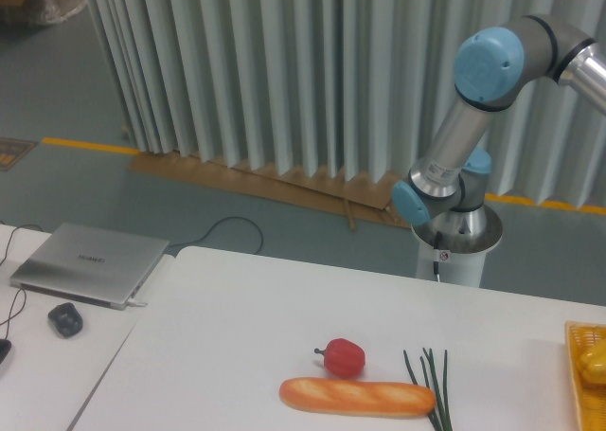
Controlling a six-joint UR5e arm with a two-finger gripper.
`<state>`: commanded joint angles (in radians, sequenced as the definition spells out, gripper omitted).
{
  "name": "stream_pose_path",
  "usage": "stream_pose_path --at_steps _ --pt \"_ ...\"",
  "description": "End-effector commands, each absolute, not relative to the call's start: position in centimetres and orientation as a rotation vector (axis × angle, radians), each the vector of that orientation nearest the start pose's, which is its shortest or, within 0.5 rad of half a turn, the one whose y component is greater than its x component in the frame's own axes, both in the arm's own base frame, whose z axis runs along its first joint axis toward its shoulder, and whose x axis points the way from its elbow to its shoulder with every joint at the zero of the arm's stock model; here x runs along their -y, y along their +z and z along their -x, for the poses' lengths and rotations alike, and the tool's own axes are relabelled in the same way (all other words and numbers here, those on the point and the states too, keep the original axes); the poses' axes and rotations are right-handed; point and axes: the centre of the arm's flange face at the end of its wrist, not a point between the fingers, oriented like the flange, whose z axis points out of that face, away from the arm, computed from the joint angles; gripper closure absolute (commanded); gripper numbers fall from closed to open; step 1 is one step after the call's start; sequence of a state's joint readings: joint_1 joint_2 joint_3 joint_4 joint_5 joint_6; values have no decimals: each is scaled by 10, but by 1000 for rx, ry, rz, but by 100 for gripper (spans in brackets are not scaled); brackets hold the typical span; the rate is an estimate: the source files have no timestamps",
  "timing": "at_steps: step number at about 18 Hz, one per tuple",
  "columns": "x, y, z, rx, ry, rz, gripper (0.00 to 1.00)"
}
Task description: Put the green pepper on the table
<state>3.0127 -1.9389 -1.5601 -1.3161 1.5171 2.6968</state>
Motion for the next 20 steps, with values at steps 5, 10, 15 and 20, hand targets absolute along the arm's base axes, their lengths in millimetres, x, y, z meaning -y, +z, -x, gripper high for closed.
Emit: stream_pose_path --at_steps 5,10,15,20 --pt "-190 299 600 -1724 -109 2493 0" --pt "-185 302 601 -1698 -90 2494 0" --pt "-201 302 594 -1705 -96 2492 0" --pt "-222 297 586 -1670 -111 2516 0"
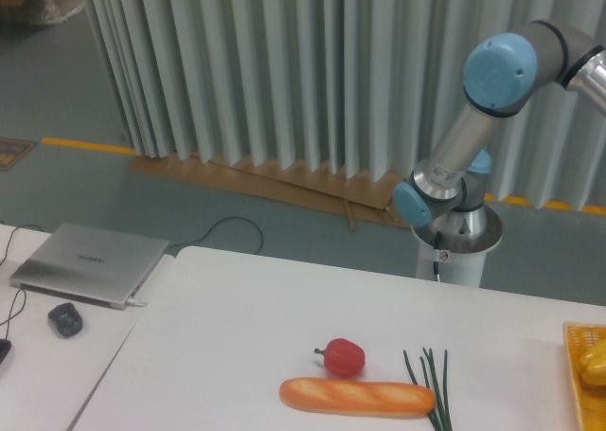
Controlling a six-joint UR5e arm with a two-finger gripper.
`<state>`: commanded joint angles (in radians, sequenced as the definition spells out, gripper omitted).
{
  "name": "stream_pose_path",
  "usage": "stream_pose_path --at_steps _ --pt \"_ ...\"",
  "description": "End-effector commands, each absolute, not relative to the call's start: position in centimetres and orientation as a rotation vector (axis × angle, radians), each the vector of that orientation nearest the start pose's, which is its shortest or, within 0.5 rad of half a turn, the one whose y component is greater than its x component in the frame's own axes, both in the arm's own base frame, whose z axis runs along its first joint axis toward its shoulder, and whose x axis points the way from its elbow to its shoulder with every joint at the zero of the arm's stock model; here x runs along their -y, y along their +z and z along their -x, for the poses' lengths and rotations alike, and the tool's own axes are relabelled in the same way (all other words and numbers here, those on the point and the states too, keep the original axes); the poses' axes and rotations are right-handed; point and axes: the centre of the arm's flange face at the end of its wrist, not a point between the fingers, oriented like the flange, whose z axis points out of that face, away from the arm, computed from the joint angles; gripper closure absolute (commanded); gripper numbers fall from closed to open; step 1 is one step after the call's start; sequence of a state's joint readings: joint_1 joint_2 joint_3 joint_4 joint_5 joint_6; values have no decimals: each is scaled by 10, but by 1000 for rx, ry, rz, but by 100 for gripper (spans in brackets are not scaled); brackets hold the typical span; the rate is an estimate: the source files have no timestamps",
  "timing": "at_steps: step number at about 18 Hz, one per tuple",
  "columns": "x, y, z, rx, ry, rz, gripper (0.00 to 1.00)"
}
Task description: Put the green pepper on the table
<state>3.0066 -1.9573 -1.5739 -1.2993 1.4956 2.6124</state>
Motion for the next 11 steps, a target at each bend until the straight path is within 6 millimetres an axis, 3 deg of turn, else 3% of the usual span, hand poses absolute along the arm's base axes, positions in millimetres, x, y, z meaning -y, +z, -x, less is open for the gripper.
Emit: stream_pose_path --at_steps 11 --pt "-218 295 591 -1660 -96 2529 0"
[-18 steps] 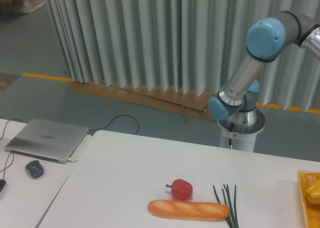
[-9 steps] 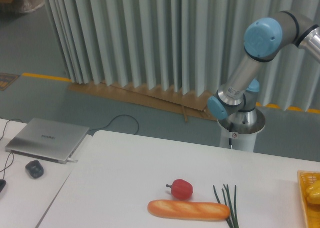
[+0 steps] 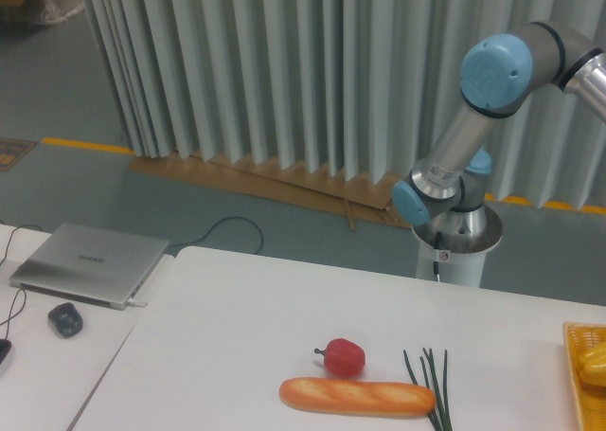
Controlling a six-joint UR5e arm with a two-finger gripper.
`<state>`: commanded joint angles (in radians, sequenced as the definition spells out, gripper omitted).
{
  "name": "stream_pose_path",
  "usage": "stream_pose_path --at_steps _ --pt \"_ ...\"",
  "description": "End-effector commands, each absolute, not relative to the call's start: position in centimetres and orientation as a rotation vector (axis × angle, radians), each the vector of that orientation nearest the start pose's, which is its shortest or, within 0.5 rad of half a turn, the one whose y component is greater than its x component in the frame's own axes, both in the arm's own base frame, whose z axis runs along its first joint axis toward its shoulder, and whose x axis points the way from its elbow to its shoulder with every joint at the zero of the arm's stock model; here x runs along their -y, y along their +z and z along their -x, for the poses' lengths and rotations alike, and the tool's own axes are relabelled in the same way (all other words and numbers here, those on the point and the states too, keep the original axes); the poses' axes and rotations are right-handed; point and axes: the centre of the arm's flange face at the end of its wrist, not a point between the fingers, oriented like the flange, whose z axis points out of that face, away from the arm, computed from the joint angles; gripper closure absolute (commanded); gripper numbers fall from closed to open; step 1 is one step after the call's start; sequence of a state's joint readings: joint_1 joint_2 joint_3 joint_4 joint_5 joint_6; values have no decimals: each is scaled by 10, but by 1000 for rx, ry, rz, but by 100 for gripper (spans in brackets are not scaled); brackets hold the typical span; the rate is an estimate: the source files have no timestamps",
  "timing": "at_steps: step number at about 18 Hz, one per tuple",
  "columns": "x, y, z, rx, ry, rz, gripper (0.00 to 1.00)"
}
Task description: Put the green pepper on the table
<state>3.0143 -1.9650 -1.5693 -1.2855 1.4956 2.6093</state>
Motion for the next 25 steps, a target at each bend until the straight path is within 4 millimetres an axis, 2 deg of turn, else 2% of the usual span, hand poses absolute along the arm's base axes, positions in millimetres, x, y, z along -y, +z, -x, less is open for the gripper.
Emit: stream_pose_path --at_steps 6,17,21,25 --pt "-215 288 595 -1650 -103 2531 0" --pt "-216 292 595 -1636 -84 2562 0" --pt "-210 286 599 -1600 -47 2595 0" --pt "-213 285 597 -1608 -37 2602 0"
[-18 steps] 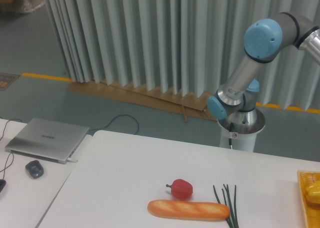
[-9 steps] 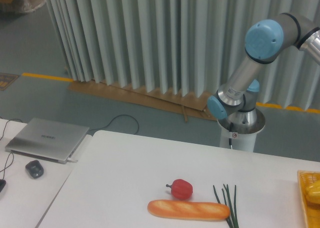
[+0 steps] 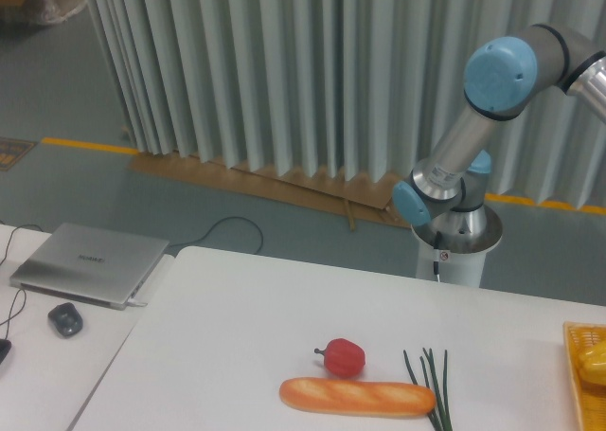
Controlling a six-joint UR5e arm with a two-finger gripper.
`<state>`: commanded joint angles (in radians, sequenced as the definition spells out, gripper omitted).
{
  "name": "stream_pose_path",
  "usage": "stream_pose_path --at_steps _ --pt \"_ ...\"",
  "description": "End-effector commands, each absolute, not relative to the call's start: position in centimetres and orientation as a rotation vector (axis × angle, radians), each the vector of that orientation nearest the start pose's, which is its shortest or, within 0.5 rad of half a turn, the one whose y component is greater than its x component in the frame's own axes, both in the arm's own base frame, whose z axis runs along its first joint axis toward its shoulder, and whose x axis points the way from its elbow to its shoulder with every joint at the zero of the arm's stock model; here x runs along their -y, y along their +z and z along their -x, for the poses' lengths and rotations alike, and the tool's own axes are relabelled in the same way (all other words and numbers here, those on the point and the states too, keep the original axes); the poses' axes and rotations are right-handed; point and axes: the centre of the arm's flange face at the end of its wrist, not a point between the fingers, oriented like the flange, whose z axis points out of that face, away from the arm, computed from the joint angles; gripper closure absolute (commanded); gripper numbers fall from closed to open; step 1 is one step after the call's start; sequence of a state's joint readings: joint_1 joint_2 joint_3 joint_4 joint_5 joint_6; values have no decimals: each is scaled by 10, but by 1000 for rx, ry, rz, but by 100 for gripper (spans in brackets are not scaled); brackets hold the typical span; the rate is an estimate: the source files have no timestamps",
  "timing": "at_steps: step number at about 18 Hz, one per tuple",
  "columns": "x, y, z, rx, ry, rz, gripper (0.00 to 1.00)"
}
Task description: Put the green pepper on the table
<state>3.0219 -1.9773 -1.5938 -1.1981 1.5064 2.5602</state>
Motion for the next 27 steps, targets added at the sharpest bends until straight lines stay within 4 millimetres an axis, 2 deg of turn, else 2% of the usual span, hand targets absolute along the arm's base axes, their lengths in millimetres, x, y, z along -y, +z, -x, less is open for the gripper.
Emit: stream_pose_path --at_steps 4,7,9,10,11,15,16,18,19,23,27 --pt "-202 275 600 -1697 21 2551 0" --pt "-189 271 602 -1636 56 2540 0" --pt "-196 275 601 -1640 44 2570 0" --pt "-201 275 598 -1622 26 2606 14" --pt "-204 276 596 -1605 14 2636 17" --pt "-207 280 596 -1611 21 2641 18" --pt "-207 280 595 -1612 19 2644 28" --pt "-211 280 594 -1623 13 2643 31" --pt "-211 280 594 -1625 10 2647 38" --pt "-211 286 595 -1626 22 2652 39" --pt "-211 310 591 -1588 49 2685 40"
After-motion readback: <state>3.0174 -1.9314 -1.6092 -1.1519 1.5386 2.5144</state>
